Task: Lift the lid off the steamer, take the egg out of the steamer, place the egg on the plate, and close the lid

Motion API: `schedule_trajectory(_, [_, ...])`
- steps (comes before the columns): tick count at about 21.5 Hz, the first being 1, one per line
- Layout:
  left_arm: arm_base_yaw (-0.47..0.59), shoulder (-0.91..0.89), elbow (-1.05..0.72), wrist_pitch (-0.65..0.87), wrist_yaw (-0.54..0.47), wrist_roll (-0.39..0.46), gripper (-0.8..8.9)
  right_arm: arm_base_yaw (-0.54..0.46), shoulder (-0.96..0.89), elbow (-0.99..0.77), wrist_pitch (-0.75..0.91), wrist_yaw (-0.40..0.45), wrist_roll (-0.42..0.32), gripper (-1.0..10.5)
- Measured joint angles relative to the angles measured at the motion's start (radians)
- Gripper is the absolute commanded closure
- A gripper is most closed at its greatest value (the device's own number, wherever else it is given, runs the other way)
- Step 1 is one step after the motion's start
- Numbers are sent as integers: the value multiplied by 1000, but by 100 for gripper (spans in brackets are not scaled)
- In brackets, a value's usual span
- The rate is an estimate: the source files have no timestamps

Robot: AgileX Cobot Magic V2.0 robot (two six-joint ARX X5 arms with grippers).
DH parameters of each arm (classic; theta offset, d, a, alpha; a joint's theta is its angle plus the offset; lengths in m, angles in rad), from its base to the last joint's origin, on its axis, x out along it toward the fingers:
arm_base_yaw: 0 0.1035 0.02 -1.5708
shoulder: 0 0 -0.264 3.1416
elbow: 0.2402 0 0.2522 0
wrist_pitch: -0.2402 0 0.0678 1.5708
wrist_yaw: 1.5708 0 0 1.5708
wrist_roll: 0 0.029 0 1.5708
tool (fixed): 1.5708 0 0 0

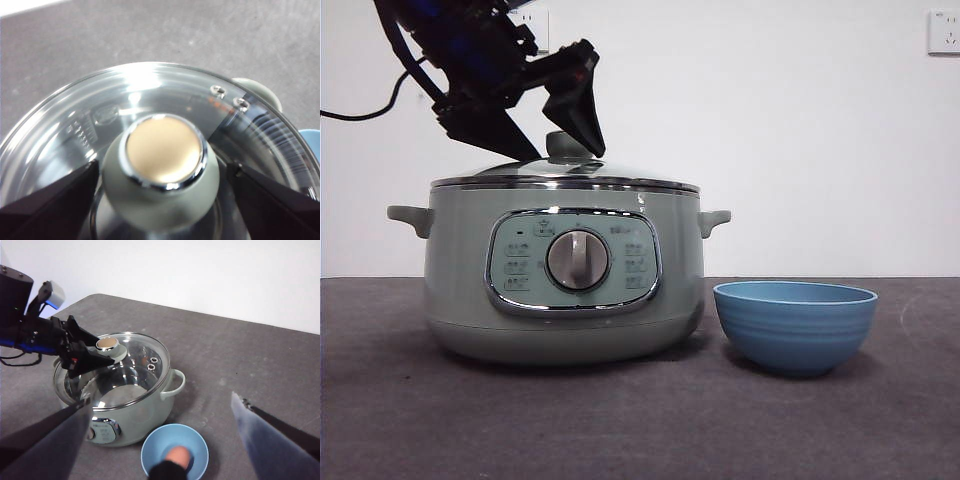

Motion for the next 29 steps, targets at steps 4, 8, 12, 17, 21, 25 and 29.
schedule_trajectory(4, [0, -65, -3, -11, 0, 0, 370, 0, 0, 0, -23, 0, 0, 473])
schedule_trajectory(8, [0, -153, -3, -21, 0, 0, 370, 0, 0, 0, -32, 0, 0, 473])
schedule_trajectory(12, [0, -237, -3, -97, 1, -4, 370, 0, 0, 0, -58, 0, 0, 473])
schedule_trajectory(17, [0, -381, -3, -238, 13, -25, 371, 0, 2, 0, -111, -1, 0, 474])
schedule_trajectory(21, [0, -506, -3, -389, 114, -65, 378, 0, 6, 0, -195, -63, 0, 478])
schedule_trajectory(25, [0, -618, -3, -565, 269, -131, 378, 0, 23, 0, -323, -178, 0, 479])
schedule_trajectory(29, [0, -679, -3, -692, 349, -162, 513, 0, 41, 0, -426, -264, 0, 563])
